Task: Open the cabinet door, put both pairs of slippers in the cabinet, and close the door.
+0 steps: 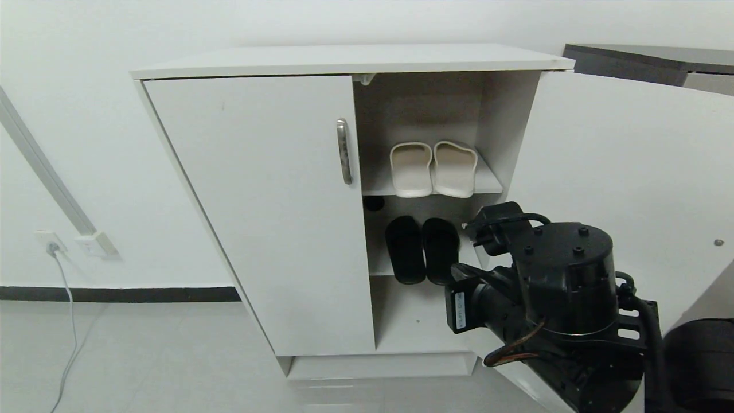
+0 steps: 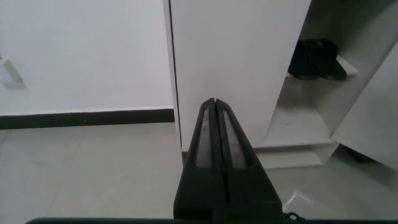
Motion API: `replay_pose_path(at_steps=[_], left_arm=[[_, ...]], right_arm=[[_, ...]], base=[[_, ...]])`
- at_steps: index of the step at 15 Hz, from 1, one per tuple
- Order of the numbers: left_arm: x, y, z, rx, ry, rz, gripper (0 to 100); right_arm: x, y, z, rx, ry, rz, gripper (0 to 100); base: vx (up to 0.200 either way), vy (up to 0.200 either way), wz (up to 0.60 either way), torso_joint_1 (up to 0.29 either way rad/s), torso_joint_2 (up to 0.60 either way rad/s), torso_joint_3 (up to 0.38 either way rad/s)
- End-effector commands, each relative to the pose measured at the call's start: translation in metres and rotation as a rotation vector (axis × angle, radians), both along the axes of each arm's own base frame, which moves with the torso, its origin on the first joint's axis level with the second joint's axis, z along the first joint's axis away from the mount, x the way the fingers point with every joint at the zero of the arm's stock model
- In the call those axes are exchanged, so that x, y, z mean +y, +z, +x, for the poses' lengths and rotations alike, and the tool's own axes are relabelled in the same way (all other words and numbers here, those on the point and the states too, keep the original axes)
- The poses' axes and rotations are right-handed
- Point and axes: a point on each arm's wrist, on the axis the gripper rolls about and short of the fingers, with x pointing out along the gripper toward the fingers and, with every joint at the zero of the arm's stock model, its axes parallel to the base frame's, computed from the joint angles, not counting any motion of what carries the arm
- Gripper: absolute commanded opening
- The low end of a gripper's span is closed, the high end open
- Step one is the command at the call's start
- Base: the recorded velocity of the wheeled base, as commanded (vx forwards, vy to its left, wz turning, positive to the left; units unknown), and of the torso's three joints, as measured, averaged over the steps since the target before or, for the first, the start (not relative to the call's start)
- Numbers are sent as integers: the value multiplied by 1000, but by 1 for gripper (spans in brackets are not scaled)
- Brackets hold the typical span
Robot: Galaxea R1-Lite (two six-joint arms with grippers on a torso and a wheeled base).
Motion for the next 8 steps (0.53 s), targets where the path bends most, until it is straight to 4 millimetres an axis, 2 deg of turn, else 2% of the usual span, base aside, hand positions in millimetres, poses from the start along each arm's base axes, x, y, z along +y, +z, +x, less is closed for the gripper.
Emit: replay_pose_path(at_steps=[1, 4, 8], left_arm=[[0, 0, 0, 0, 0, 0, 0], [0, 0, 0, 0, 0, 2, 0], [0, 0, 0, 0, 0, 0, 0]], right_arm=[[-1, -6, -1, 8, 3, -28, 0], [-2, -11, -1, -9, 15, -41, 0], [-9, -17, 5, -27, 26, -54, 0]], base=[[-200, 0, 0, -7, 2, 2], [-200, 0, 0, 1, 1, 2], [0, 0, 0, 0, 0, 0]])
